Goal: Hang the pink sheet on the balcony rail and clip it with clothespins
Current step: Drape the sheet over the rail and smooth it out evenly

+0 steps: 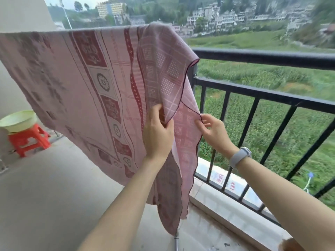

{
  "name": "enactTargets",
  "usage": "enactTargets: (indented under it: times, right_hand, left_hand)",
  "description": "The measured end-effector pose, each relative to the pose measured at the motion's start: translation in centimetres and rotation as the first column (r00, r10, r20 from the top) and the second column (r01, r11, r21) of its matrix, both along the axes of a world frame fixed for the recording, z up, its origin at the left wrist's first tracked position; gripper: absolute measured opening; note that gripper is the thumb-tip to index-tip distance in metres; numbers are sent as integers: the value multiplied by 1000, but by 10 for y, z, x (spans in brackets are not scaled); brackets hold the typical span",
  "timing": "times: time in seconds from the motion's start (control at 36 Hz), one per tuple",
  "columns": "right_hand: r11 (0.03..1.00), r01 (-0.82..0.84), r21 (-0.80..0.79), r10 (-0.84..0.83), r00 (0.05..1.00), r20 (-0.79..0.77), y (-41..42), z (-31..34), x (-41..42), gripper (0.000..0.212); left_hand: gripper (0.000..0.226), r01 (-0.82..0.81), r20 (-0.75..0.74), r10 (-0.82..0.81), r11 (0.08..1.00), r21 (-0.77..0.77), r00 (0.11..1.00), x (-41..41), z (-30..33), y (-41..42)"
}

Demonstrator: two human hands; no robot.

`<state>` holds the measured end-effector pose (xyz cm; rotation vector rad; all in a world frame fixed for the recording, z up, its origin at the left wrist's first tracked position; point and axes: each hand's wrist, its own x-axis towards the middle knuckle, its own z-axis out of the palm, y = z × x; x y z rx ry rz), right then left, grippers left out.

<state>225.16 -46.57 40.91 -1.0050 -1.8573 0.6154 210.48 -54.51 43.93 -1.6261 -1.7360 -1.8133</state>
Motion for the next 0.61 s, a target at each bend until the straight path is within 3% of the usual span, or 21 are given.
enactTargets:
  times: [0.08, 0.14, 0.25, 0.33, 0.47, 0.61]
  right_hand:
    - [999, -32, 26, 33, 998, -44, 1, 28, -9, 23]
    - [996, -24, 86, 30, 997, -65, 2, 45, -13, 14]
    - [972, 75, 221, -55, 994, -96, 8, 62, -12, 14]
    - [975, 95, 200, -65, 987, -149, 12, 67, -8, 17]
    - [979, -187, 83, 197, 970, -145, 6, 78, -9, 52]
    - [947, -297, 125, 321, 905, -279, -5, 105, -17, 53]
  left_hand:
    - [10, -4, -43, 6, 999, 52, 999, -5, 25, 8]
    - [1, -9, -97, 17, 996, 90, 995, -6, 43, 10]
    - [2, -5, -118, 24, 987, 163, 993, -6, 78, 8]
    - [3, -3, -89, 21, 980, 201, 996, -7, 94, 8]
    - [15, 54, -121, -38, 990, 134, 992, -3, 90, 4]
    - [15, 62, -186, -27, 981, 186, 982, -11, 71, -5]
